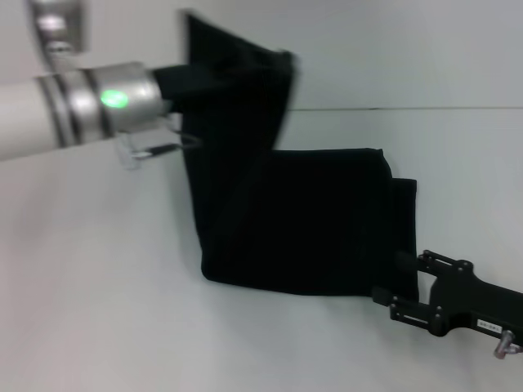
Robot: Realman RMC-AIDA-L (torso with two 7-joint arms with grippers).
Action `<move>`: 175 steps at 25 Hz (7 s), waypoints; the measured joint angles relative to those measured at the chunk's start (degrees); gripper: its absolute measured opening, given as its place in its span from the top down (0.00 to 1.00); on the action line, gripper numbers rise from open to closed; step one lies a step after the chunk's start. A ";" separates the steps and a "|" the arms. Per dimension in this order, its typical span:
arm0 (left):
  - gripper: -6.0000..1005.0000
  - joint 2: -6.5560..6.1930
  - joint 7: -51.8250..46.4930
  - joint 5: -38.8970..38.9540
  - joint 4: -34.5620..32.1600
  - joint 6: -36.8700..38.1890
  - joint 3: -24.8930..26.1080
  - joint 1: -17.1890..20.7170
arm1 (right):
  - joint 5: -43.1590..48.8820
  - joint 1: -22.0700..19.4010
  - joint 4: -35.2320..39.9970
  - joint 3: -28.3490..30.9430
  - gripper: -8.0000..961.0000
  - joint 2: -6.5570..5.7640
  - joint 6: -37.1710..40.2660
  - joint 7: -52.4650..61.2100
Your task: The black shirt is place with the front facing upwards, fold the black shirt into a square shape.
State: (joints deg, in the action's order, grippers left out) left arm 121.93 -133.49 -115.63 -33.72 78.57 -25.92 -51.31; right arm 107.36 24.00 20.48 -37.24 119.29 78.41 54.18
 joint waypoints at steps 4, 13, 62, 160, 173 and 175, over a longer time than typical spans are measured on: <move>0.94 2.40 1.47 3.84 3.05 -1.13 -6.61 -0.94 | 0.20 -0.52 -0.03 1.24 0.19 -0.03 -0.21 -0.04; 0.93 2.40 11.99 10.20 19.72 -3.08 -10.02 3.09 | -0.40 1.61 -1.52 1.84 0.19 0.59 -2.96 1.19; 0.04 -4.22 50.13 16.55 6.82 13.56 -1.99 28.19 | -5.05 4.86 -6.59 -1.36 0.19 0.65 -11.12 -1.54; 0.98 -3.81 -0.80 -0.59 8.03 -9.45 -14.78 17.86 | -5.50 -0.83 -2.66 -1.05 0.19 0.67 1.71 -9.97; 0.98 -2.70 5.79 7.21 8.56 -3.29 -10.76 28.53 | -5.50 0.21 -2.94 1.50 0.19 0.86 1.54 -9.88; 0.98 -2.30 6.05 7.23 8.62 -2.96 -10.70 28.89 | -5.50 0.48 -3.02 1.60 0.19 0.86 1.54 -9.85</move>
State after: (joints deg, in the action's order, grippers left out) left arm 119.63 -127.43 -108.39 -25.11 75.61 -36.62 -22.43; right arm 101.86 24.48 17.46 -35.64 120.15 79.95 44.33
